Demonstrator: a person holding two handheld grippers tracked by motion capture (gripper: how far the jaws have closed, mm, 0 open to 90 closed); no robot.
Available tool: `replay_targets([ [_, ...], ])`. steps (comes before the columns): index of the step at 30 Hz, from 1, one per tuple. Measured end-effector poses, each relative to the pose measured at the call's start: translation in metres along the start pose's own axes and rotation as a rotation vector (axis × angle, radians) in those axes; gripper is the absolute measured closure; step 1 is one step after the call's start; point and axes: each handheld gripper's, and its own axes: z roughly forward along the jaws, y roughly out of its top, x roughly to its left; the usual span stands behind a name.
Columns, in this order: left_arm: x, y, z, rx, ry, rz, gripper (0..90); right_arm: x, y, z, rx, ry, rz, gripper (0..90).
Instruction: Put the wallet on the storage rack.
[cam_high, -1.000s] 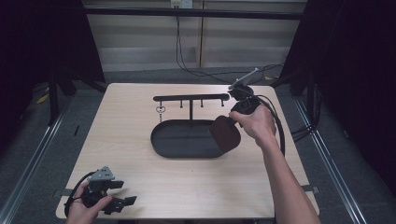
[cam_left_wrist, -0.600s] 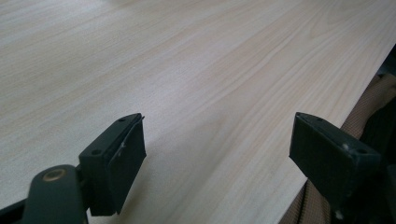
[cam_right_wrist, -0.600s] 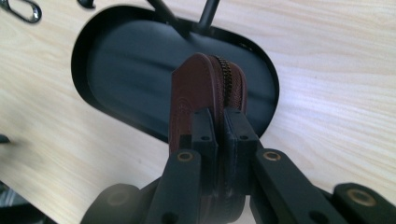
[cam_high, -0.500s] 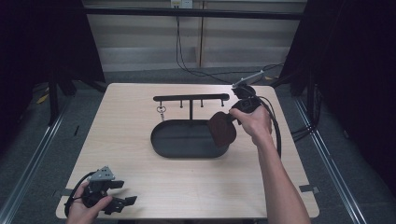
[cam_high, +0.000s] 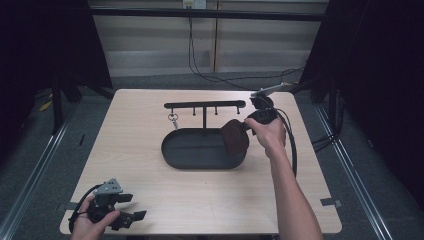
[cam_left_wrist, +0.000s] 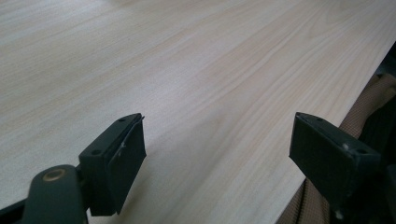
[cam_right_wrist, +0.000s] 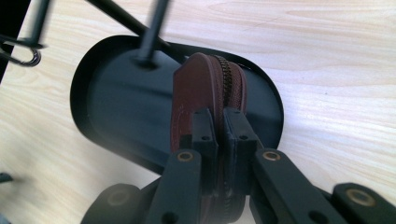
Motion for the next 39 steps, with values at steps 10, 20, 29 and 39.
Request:
replay_targets([
  [10, 0.000, 0.000, 0.000, 0.000, 0.002, -0.001, 18.2, -0.011, -0.005, 0.021, -0.025, 0.036, 0.034, 84.3],
  [20, 0.000, 0.000, 0.000, 0.000, -0.004, -0.003, 18.2, -0.017, -0.014, 0.040, -0.037, 0.073, 0.062, 84.3],
  [29, 0.000, 0.000, -0.001, -0.001, -0.003, 0.002, 18.2, -0.023, -0.021, 0.057, -0.059, 0.099, 0.069, 84.1],
  [39, 0.000, 0.000, -0.001, 0.001, -0.003, 0.001, 18.2, -0.025, -0.025, 0.066, -0.044, 0.059, 0.047, 80.6],
])
